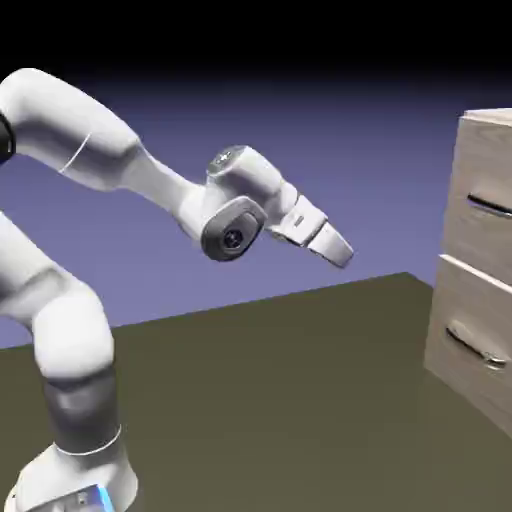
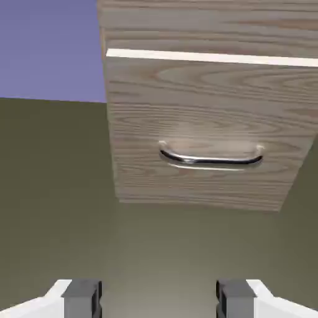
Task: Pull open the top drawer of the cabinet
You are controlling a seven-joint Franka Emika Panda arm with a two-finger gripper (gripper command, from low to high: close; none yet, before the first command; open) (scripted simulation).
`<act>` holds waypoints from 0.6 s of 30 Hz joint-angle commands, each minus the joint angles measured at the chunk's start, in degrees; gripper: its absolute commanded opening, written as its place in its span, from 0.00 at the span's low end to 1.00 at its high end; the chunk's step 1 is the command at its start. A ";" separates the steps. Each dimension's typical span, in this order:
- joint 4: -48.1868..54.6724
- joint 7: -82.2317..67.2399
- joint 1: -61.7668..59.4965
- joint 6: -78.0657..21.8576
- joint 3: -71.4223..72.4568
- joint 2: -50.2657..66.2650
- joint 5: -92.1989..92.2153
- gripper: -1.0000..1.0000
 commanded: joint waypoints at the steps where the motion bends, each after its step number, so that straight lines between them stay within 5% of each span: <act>1: 0.83 0.35 1.50 -0.29 -1.35 -0.36 -2.50 0.50; 18: 14.84 6.20 26.91 -5.22 -24.24 -6.42 -44.86 0.50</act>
